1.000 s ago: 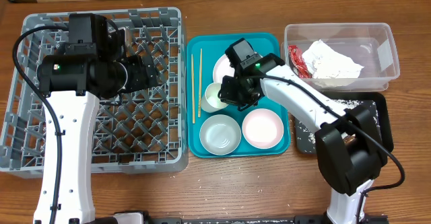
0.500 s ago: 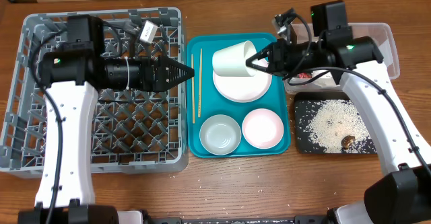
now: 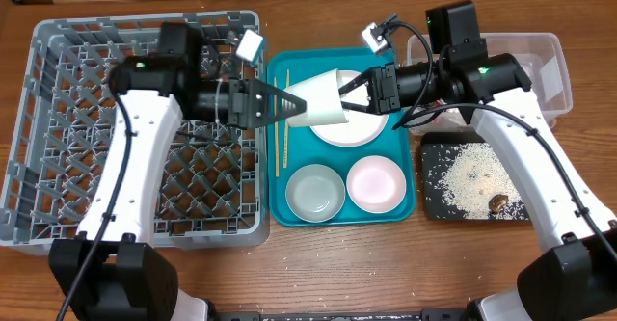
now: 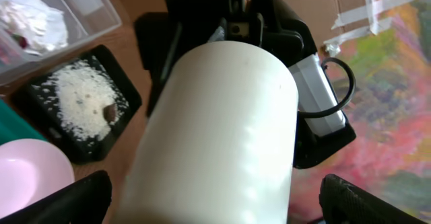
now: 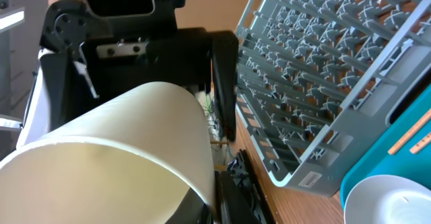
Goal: Sort waste into correct bins and load items into the dishwasher
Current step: 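Grasp the white cup with the left gripper and open the right gripper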
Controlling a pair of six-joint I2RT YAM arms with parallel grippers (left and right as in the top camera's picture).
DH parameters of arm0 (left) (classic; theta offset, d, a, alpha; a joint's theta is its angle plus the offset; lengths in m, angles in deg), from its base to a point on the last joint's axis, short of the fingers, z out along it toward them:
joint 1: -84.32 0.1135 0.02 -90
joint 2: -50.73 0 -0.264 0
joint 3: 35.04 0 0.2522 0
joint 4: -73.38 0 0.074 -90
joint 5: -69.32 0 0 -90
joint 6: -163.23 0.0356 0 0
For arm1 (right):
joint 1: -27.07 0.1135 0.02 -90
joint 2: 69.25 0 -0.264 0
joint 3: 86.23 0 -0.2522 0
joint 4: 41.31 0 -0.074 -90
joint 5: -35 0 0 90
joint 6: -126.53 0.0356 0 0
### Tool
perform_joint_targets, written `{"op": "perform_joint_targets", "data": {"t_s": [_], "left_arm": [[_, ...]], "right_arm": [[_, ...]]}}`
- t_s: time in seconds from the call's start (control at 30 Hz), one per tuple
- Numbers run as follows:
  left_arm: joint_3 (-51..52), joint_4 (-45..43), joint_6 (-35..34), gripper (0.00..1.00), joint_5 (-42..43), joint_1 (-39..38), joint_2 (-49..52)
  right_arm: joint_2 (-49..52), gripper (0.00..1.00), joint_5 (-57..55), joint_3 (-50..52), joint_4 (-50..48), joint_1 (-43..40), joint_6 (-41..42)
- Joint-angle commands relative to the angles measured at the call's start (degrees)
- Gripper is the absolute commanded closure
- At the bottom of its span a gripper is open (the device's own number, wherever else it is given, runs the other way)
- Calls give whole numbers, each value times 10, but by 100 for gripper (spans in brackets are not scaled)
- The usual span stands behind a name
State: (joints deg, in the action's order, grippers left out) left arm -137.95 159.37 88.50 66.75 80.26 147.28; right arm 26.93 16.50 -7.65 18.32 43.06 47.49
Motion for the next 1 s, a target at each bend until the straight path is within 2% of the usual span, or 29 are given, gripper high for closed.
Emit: {"op": "perform_joint_targets", "data": {"t_s": [0.0,0.1,0.2,0.4,0.53,0.6,0.7,0.83,0.93,0.97], "left_arm": [[2,-1,25,0,31,-12,1],[2,0,23,0,31,-12,1],[2,0,23,5,31,-12,1],[2,0,23,27,31,-12,1],[2,-1,23,33,31,-12,1],[2,-1,23,39,30,-12,1],[2,-3,23,59,30,-12,1],[2,-3,23,63,19,-9,1],[1,-3,23,63,3,-1,1],[-2,-2,10,64,-29,8,0]], "right_arm": [[0,96,-24,-7,-7,10,30],[0,96,-25,-7,-7,12,41],[0,96,-52,-7,-8,12,63],[0,96,-66,-7,-21,21,76],[0,96,-75,-7,-21,27,75],[0,95,-75,-7,-21,30,75],[0,82,-75,-7,-21,33,75],[0,44,-86,-7,-20,34,75],[0,33,-101,-7,-16,30,75],[0,26,-124,-7,-5,20,75]]}}
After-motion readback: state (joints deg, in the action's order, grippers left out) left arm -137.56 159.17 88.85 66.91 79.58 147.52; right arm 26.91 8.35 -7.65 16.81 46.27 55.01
